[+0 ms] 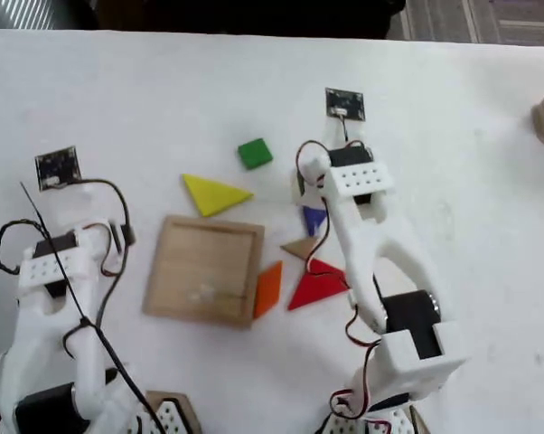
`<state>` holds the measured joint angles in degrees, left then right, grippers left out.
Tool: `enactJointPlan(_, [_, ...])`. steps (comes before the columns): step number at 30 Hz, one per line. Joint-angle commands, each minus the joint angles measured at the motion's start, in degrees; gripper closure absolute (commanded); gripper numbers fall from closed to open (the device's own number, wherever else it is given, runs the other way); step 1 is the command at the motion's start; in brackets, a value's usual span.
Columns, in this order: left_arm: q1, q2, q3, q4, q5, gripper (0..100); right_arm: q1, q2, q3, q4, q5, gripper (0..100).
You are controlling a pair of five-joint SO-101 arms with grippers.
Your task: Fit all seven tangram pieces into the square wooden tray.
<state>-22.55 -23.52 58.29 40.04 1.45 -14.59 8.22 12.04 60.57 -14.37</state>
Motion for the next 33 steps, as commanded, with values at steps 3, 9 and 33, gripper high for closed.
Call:
enactJointPlan(3, [0.3, -0.1, -2.9, -0.3, -4.9, 77, -2.1, 2.2, -0.5, -2.8, -7.4, 82.1])
enactJointPlan(9, [0.4, 0.0, -2.9, -0.3, -5.2, 77, -0.3, 6.4, -2.9, -3.1, -11.6, 82.1])
enactJointPlan(33, [0.4, 0.0, -2.8, -0.2, -5.3, 77, 0.0, 19.3, -17.1, 1.6, -15.4, 81.3])
